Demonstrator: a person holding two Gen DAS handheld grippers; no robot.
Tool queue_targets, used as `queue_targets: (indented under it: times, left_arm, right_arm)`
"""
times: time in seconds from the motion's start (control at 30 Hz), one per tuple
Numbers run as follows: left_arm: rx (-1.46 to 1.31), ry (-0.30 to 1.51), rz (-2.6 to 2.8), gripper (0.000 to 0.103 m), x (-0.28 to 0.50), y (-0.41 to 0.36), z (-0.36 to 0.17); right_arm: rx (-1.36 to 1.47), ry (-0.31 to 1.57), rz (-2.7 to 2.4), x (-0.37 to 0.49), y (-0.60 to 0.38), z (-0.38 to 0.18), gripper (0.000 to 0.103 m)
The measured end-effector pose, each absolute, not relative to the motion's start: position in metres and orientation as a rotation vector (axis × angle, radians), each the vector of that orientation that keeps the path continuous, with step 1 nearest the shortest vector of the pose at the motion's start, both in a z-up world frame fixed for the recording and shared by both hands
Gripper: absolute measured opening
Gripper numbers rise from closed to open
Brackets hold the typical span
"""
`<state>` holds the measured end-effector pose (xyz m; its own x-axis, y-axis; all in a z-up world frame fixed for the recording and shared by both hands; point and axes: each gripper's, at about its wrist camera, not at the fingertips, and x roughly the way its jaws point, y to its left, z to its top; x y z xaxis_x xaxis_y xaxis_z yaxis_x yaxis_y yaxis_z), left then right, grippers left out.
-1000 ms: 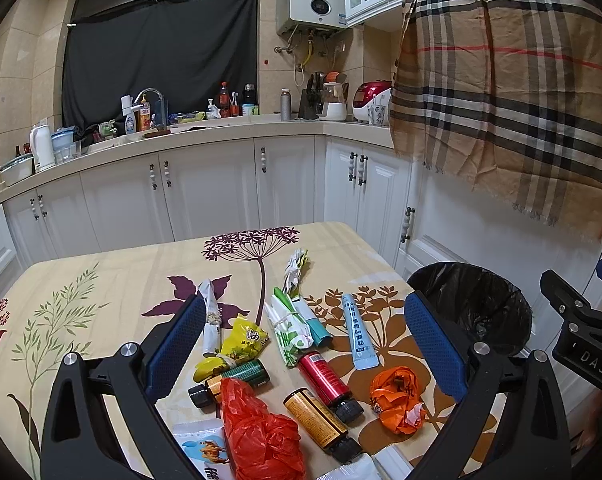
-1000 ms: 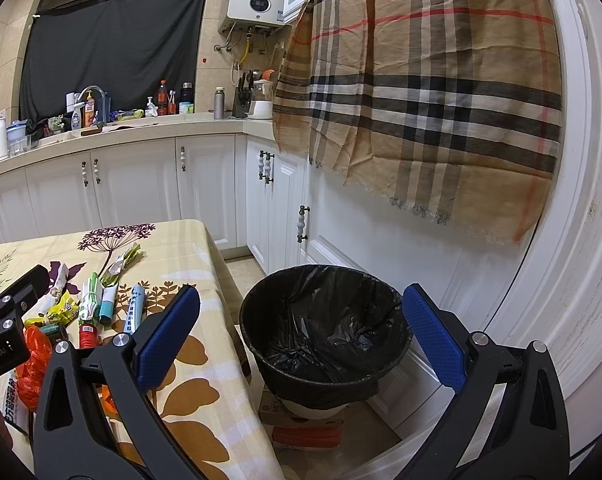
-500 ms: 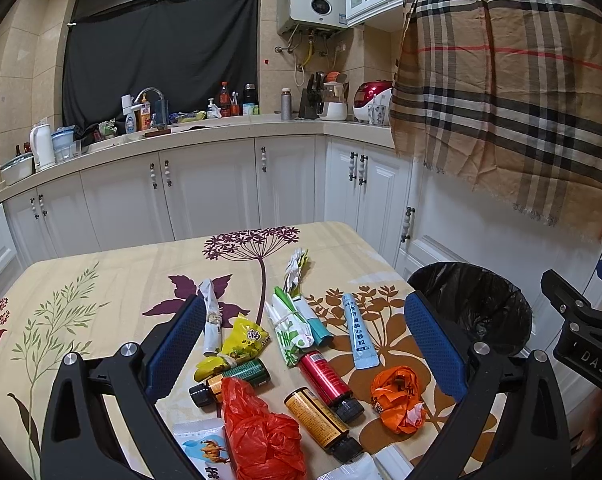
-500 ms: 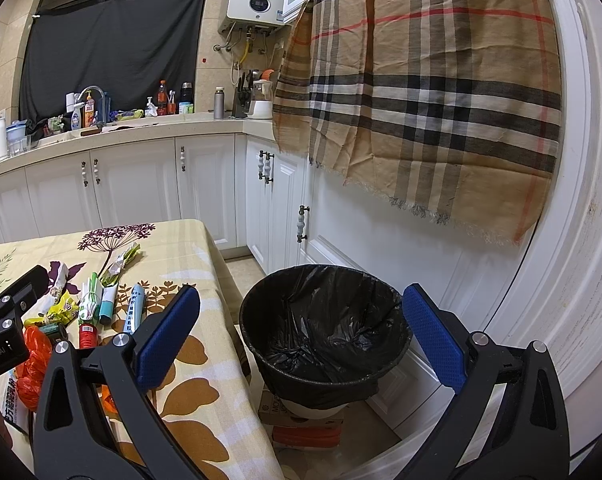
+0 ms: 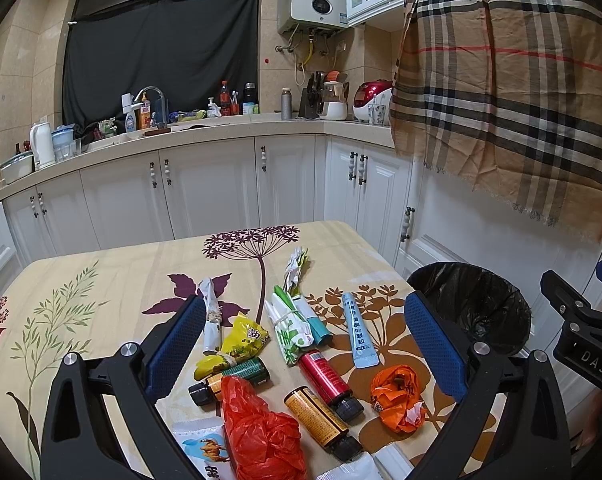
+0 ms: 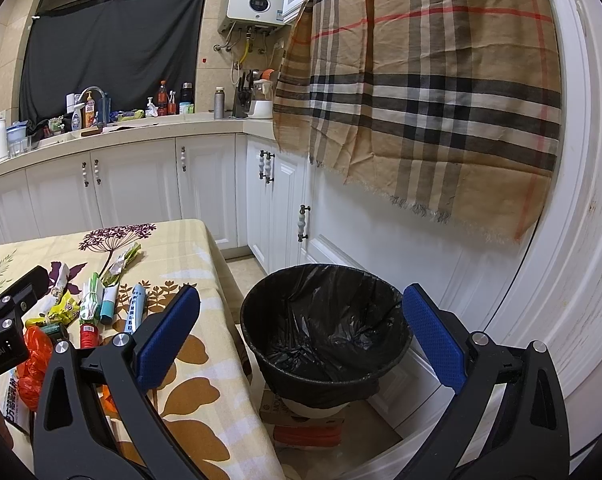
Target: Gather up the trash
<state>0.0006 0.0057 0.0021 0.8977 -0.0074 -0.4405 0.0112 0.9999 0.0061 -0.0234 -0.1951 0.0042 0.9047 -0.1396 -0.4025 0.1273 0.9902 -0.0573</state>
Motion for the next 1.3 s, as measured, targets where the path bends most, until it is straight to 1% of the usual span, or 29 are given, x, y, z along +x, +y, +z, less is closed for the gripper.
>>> queue_targets:
  times: [0.33, 0.6, 0.63, 0.67, 0.7, 0.73, 1.0, 1.07, 1.13, 1.3]
  left_arm:
    - [-0.003, 0.484, -0.006, 0.096, -0.003, 0.008, -0.003]
    - [-0.035, 0.537, 0.016, 0.096, -0.02, 0.032, -0.008]
    - [-0.035, 0.543, 0.018, 0.094, -0.024, 0.035, -0.009]
    - [-0.033, 0.548, 0.021, 0.089, -0.026, 0.038, -0.01]
    - [-0.029, 0.554, 0.025, 0.081, -0.029, 0.04, -0.011]
    - [-0.022, 0.57, 0.036, 0.065, -0.032, 0.042, -0.014]
    - [-0.042, 0.619, 0.073, 0.064, -0.056, 0.062, -0.025]
    - [-0.045, 0.625, 0.08, 0.064, -0.063, 0.065, -0.027]
    - [-0.052, 0.63, 0.084, 0.064, -0.07, 0.068, -0.03]
    - [-0.051, 0.643, 0.089, 0.064, -0.084, 0.072, -0.039]
  right_arm:
    - [-0.026, 0.427, -0.119, -0.026, -0.192, 0.0, 0.099]
    - [-0.037, 0.441, -0.052, -0.036, -0.173, -0.007, 0.099]
    - [-0.039, 0.443, -0.044, -0.037, -0.171, -0.008, 0.099]
    - [-0.041, 0.444, -0.036, -0.038, -0.169, -0.009, 0.099]
    - [-0.043, 0.445, -0.026, -0.041, -0.165, -0.01, 0.099]
    - [-0.045, 0.447, -0.02, -0.041, -0.164, -0.01, 0.099]
    - [-0.06, 0.461, 0.034, -0.054, -0.151, -0.018, 0.098]
    - [-0.062, 0.467, 0.046, -0.057, -0.148, -0.021, 0.096]
    - [-0.067, 0.481, 0.064, -0.061, -0.145, -0.026, 0.086]
    - [-0.075, 0.507, 0.094, -0.071, -0.139, -0.036, 0.083]
